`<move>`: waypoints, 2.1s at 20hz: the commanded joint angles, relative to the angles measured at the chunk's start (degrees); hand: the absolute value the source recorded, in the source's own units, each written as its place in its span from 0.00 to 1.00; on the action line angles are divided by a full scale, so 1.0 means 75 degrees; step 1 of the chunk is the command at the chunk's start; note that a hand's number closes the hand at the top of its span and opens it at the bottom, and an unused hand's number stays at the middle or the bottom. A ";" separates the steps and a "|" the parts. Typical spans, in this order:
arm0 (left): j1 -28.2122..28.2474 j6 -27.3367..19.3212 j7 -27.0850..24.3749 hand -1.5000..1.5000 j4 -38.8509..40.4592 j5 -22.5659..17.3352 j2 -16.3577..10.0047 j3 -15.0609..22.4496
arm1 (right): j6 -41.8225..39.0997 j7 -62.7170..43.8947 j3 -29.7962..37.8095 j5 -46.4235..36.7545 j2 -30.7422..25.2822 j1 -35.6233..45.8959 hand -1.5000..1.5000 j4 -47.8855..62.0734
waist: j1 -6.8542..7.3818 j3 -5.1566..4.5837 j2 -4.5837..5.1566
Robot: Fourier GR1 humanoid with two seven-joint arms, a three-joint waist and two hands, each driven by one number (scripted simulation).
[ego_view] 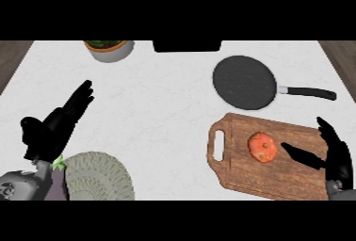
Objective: Pick the squash from the cutting board and place it in the pan
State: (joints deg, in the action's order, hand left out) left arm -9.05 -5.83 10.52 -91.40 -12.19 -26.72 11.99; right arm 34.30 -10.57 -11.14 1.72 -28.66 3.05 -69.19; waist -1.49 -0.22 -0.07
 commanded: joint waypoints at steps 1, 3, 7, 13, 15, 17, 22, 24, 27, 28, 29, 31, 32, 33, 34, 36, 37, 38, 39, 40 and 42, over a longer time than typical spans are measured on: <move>0.0071 0.0025 -0.0242 0.50 0.0217 0.0244 0.0281 0.0242 | -0.0136 -0.1779 -0.0931 -0.0695 -0.0452 -0.0571 0.00 -0.1046 | 0.0063 -0.0003 -0.0020; -0.0072 0.0143 -0.0226 0.50 0.0286 0.0141 0.0196 0.0107 | -0.0869 -0.2592 -0.1115 -0.0993 -0.1258 -0.0106 0.00 -0.0878 | 0.0142 -0.0011 0.0001; -0.0012 0.0112 -0.0232 0.50 0.0229 0.0353 0.0283 0.0285 | -0.1976 -0.4700 -0.1573 -0.1153 -0.1875 0.0429 0.00 -0.1776 | 0.0221 -0.0013 -0.0012; -0.0226 0.0060 -0.0091 0.50 0.0076 0.0506 0.0512 0.0516 | -0.5059 -0.6495 -0.1770 0.0324 -0.2207 0.1921 0.00 -0.1609 | 0.0456 0.0008 0.0044; -0.0278 0.0079 -0.0077 0.50 0.0105 0.0548 0.0453 0.0435 | -0.5680 -0.6920 -0.1852 0.0770 -0.1872 0.2372 0.00 -0.1328 | 0.0492 0.0019 0.0058; -0.0222 -0.0009 -0.0195 0.50 0.0378 0.0625 0.0604 0.0396 | -0.5868 -0.7626 -0.1972 0.0926 -0.1463 0.2866 0.00 -0.1324 | 0.0412 0.0018 0.0049; 0.0089 -0.0044 -0.0361 0.50 0.0377 0.0798 0.0845 0.0527 | -0.5821 -0.8782 -0.2261 0.1161 -0.1044 0.3221 0.00 -0.1480 | 0.0276 0.0017 0.0004; -0.0400 0.0302 -0.0206 0.50 0.0651 0.0423 0.0588 -0.0065 | -0.5901 -0.8435 -0.2264 0.1006 -0.0890 0.3407 0.00 -0.0795 | 0.0266 0.0022 0.0026; -0.0270 -0.0052 -0.0009 0.50 0.0372 0.0893 0.0865 0.0333 | -0.6023 -0.8787 -0.2479 0.0950 -0.0881 0.3648 0.00 -0.0746 | 0.0270 0.0022 0.0016; -0.0071 0.0386 -0.0382 0.50 0.0475 0.0619 0.0581 0.0084 | -0.6067 -0.8844 -0.2325 0.1063 -0.0748 0.4026 0.00 -0.0271 | 0.0340 0.0020 0.0032; 0.0257 0.0163 -0.0803 0.50 0.0608 0.0875 0.0895 0.0319 | -0.5919 -0.8645 -0.2536 0.0873 -0.0679 0.3708 0.00 -0.0355 | 0.0292 0.0020 0.0023; -0.0293 0.0117 0.0023 0.50 0.0253 0.0820 0.0801 0.0186 | -0.6191 -0.8992 -0.2567 0.1049 -0.0959 0.3717 0.00 -0.0707 | 0.0215 0.0022 -0.0003; -0.0015 0.0079 0.0018 0.50 0.0100 0.0935 0.0696 0.0206 | -0.6300 -0.8853 -0.2589 0.1021 -0.1008 0.3793 0.00 -0.0432 | 0.0274 0.0024 0.0001; -0.0250 0.0310 -0.0159 0.50 0.0444 0.0721 0.0751 0.0042 | -0.6072 -0.8937 -0.2642 0.0944 -0.0774 0.3840 0.00 -0.0336 | 0.0242 0.0022 0.0015; -0.0085 0.0412 0.0159 0.50 -0.0060 0.0548 0.0535 -0.0112 | -0.6174 -0.8993 -0.2585 0.1036 -0.0824 0.3889 0.00 -0.0404 | 0.0275 0.0024 -0.0004; -0.0621 0.0282 0.0158 0.50 0.0584 0.0769 0.0763 -0.0138 | -0.5839 -0.8683 -0.2883 0.0757 -0.0715 0.3292 0.00 -0.0670 | 0.0145 0.0024 0.0003; -0.0064 0.0302 -0.0244 0.50 0.0553 0.0877 0.0816 -0.0036 | -0.5849 -0.8956 -0.2846 0.0742 -0.0643 0.3448 0.00 -0.0853 | 0.0193 0.0022 -0.0004; 0.0370 0.0393 -0.0085 0.50 -0.0187 0.0804 0.0619 -0.0014 | -0.5912 -0.8661 -0.2806 0.0680 -0.0693 0.3414 0.00 -0.0485 | 0.0273 0.0026 -0.0011; -0.0036 0.0454 -0.0062 0.50 0.0101 0.0731 0.0654 -0.0193 | -0.6056 -0.8705 -0.2748 0.0745 -0.0737 0.3479 0.00 -0.0435 | 0.0233 0.0025 0.0000; -0.0144 0.0325 0.0338 0.50 -0.0242 0.0699 0.0690 -0.0187 | -0.5974 -0.8547 -0.2863 0.0593 -0.0620 0.3531 0.00 -0.0013 | 0.0281 0.0028 0.0005; 0.0007 0.0719 -0.0020 0.50 0.0189 0.0510 0.0577 -0.0413 | -0.5598 -0.8517 -0.3053 0.0340 -0.0647 0.2855 0.00 -0.0809 | 0.0169 0.0023 -0.0012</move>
State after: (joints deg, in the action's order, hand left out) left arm -9.59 -2.66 10.69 -90.40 -6.79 -21.38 11.04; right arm -8.75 -65.74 -32.33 6.53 -34.66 27.29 -72.38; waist 0.17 -0.04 -0.08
